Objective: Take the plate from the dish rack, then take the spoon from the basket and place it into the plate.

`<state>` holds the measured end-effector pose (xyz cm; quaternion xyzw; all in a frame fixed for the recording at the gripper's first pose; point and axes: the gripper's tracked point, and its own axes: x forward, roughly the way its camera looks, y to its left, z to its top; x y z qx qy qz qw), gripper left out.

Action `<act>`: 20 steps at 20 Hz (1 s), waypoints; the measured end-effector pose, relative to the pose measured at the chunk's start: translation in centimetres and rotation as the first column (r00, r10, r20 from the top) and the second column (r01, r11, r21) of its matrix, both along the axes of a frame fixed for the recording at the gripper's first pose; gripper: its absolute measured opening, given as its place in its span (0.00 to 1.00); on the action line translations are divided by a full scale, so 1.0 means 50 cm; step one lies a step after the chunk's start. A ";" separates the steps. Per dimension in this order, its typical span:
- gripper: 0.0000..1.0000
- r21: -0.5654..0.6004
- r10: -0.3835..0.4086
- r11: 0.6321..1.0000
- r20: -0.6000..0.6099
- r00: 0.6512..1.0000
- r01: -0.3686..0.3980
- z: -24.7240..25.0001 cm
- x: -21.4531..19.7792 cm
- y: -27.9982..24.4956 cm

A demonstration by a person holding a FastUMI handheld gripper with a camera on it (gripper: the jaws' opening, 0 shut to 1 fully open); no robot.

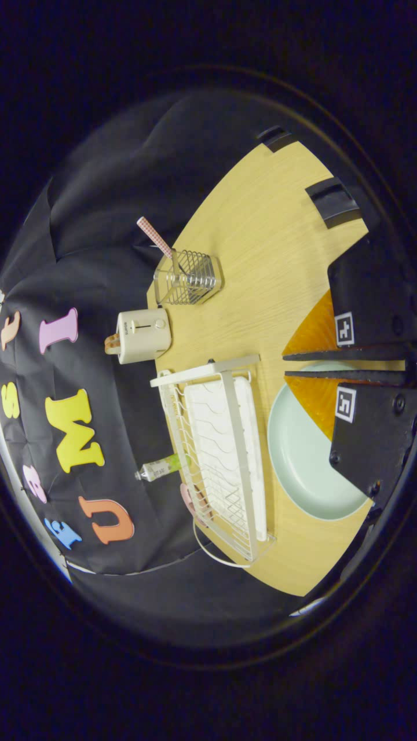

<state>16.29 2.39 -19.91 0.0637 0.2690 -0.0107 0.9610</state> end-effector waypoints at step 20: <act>0.99 -0.143 -0.021 0.987 0.366 0.930 0.079 0.139 0.208 -0.336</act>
